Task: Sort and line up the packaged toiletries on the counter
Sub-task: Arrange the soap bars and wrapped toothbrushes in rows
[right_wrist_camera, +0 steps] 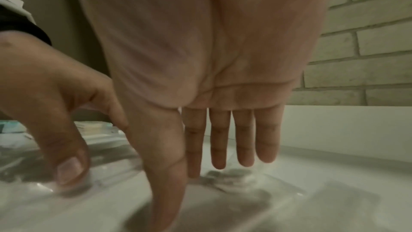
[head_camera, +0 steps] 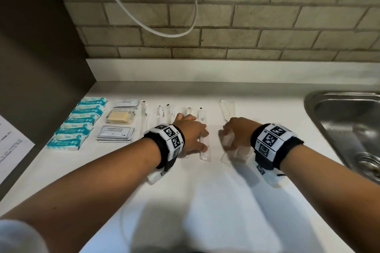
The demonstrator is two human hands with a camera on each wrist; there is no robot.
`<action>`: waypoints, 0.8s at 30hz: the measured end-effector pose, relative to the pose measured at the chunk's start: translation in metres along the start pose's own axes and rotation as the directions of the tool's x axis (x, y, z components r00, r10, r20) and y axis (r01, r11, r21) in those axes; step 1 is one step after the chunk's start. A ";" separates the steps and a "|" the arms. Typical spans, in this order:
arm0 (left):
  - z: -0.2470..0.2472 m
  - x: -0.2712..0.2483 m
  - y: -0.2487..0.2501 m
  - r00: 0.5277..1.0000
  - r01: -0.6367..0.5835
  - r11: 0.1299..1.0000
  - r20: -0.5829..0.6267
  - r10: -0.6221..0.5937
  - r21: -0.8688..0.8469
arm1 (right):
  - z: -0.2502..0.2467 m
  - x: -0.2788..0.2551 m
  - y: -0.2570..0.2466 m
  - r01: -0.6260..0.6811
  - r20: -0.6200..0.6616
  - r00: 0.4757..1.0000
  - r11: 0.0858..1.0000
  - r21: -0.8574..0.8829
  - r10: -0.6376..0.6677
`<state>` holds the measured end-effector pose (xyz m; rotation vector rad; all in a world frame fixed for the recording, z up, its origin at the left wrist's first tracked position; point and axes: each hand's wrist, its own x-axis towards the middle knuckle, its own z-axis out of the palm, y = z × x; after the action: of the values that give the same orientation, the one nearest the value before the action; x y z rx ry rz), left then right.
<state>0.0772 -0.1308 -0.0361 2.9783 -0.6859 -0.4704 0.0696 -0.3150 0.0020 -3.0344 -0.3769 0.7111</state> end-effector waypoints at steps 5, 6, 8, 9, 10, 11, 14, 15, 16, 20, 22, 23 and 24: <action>-0.007 -0.009 -0.008 0.987 0.050 0.994 -0.150 -0.064 -0.092 | -0.001 0.002 -0.030 0.112 -0.127 0.986 0.993 0.048 -0.105; -0.008 -0.013 -0.012 0.979 0.063 0.994 -0.189 -0.079 -0.086 | 0.002 0.003 -0.037 0.137 -0.133 0.983 0.989 0.060 -0.128; -0.008 -0.024 -0.021 0.971 0.090 0.994 -0.218 -0.101 -0.058 | 0.009 0.003 -0.049 0.170 -0.106 0.981 0.983 0.064 -0.163; -0.007 -0.030 -0.025 0.975 0.094 0.995 -0.199 -0.095 -0.016 | 0.013 0.001 -0.054 0.179 -0.084 0.981 0.982 0.057 -0.174; -0.006 -0.034 -0.029 0.985 0.086 0.995 -0.155 -0.078 0.045 | 0.015 0.000 -0.057 0.179 -0.061 0.983 0.982 0.056 -0.176; -0.005 -0.039 -0.030 0.993 0.075 0.992 -0.104 -0.064 0.104 | 0.018 0.000 -0.058 0.167 -0.044 0.985 0.984 0.060 -0.164; 0.000 -0.042 -0.032 0.997 0.076 0.985 -0.033 -0.072 0.156 | 0.021 0.000 -0.059 0.133 -0.081 0.988 0.989 0.059 -0.128; 0.002 -0.043 -0.032 0.997 0.077 0.985 -0.031 -0.073 0.154 | 0.022 0.002 -0.060 0.124 -0.083 0.989 0.990 0.062 -0.119; 0.002 -0.042 -0.032 0.997 0.070 0.986 -0.039 -0.065 0.150 | 0.022 0.002 -0.060 0.116 -0.075 0.991 0.991 0.067 -0.111; 0.002 -0.037 -0.030 0.996 0.074 0.989 -0.051 -0.068 0.130 | 0.022 0.003 -0.059 0.075 -0.048 0.996 0.992 0.103 -0.071; 0.000 -0.035 -0.031 0.995 0.087 0.988 -0.061 -0.080 0.126 | 0.022 0.003 -0.059 0.080 -0.045 0.996 0.992 0.097 -0.075; 0.000 -0.033 -0.031 0.995 0.094 0.988 -0.058 -0.087 0.126 | 0.022 0.002 -0.059 0.082 -0.044 0.996 0.992 0.095 -0.078; -0.001 -0.031 -0.032 0.994 0.102 0.987 -0.052 -0.097 0.123 | 0.022 0.002 -0.059 0.088 -0.041 0.996 0.992 0.088 -0.085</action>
<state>0.0648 -0.0882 -0.0306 3.1426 -0.5859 -0.3768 0.0480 -0.2587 -0.0149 -2.9221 -0.4596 0.6470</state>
